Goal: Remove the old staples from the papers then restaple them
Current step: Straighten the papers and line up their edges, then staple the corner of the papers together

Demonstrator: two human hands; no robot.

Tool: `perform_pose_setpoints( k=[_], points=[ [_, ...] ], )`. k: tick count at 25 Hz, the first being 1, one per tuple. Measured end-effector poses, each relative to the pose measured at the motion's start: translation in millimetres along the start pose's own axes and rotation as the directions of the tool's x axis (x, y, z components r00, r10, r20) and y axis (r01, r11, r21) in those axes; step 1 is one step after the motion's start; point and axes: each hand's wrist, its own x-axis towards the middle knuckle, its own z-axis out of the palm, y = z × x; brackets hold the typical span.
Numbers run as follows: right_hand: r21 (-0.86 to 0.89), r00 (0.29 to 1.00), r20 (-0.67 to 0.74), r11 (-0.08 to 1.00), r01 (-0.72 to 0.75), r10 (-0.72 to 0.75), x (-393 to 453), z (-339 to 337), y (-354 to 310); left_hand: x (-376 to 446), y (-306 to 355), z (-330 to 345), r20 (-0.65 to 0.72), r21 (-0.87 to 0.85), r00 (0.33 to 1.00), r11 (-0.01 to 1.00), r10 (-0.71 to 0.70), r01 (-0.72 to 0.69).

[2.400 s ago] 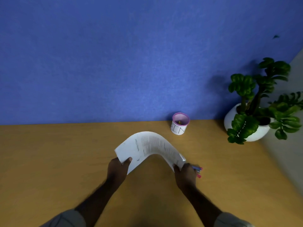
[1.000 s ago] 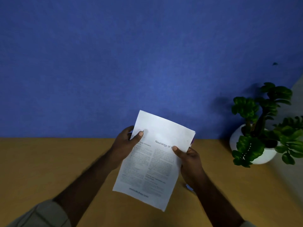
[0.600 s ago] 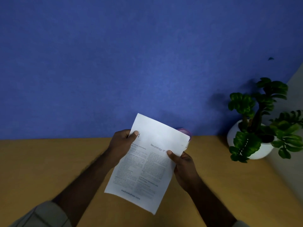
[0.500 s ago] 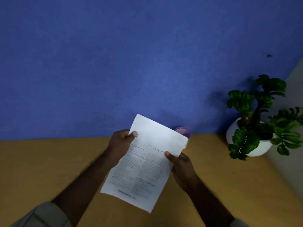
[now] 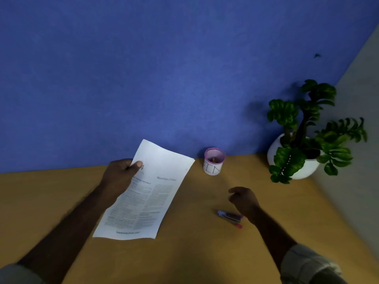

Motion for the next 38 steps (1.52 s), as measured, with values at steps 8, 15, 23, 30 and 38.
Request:
perform_pose_setpoints(
  k=[8,15,23,30,38],
  points=[
    [-0.582,0.990,0.140,0.810,0.072,0.012,-11.8,31.5,27.5,-3.6,-4.8,2.4,0.068,0.027,0.997,0.999,0.032,-0.033],
    [-0.222,0.999,0.042,0.975,0.002,0.007,-17.8,53.3,28.9,-5.4,-11.5,5.7,0.106,-0.002,0.994,1.000,0.002,-0.002],
    [0.830,0.878,0.473,0.301,-0.470,0.068,-32.3,54.1,2.9,-6.2,-10.5,4.5,0.148,0.021,0.987,0.998,-0.068,0.066],
    [0.865,0.799,0.485,0.065,-0.497,-0.356,-48.5,37.8,-22.7,-6.3,-5.8,0.8,0.151,0.018,0.989,1.000,0.001,-0.004],
    [0.666,0.920,0.230,0.740,0.088,-0.317,-68.2,10.3,-71.4,-2.3,13.1,-7.0,0.179,0.149,0.984,0.988,0.015,-0.043]
  ],
)
